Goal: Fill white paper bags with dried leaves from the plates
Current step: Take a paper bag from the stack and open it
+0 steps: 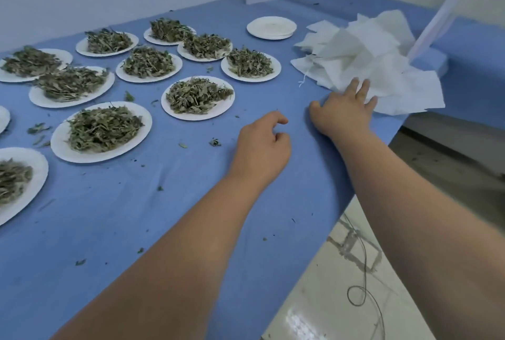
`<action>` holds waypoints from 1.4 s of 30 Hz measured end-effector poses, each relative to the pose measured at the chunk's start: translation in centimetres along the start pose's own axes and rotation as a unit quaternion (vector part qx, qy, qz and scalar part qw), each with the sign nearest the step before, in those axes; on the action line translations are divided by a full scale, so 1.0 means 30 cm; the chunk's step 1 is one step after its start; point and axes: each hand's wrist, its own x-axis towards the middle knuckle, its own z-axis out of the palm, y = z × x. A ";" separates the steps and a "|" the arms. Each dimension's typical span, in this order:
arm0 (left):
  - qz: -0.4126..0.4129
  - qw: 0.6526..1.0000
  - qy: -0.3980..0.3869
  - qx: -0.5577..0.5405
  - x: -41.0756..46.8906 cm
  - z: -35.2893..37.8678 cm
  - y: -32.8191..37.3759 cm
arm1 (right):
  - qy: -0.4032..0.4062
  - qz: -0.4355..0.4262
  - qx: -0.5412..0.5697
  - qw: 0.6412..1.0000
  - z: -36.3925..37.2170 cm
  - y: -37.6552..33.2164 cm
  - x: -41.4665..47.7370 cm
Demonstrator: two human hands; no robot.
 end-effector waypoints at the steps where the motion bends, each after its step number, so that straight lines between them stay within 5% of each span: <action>1: -0.006 1.000 0.001 -0.002 0.002 -0.001 -0.005 | -0.011 0.017 0.002 1.000 -0.004 0.003 0.024; 7: -0.009 1.000 -0.004 -0.015 -0.006 -0.007 -0.010 | -0.005 0.022 -0.004 1.000 -0.029 0.019 0.163; 14: -0.026 0.999 0.007 -0.025 0.000 -0.006 -0.004 | 0.193 -0.080 0.010 0.978 -0.073 -0.013 0.244; 23: -0.032 0.999 0.005 -0.042 -0.004 -0.013 -0.008 | -0.078 0.097 0.015 0.992 -0.016 -0.025 0.366; 30: -0.036 0.999 0.000 -0.028 -0.004 -0.016 -0.003 | 0.081 -0.004 -0.030 0.996 -0.039 -0.028 0.327; 42: -0.069 0.993 0.000 -0.094 -0.033 -0.070 0.038 | 0.075 -0.053 0.085 0.992 -0.099 -0.221 -0.080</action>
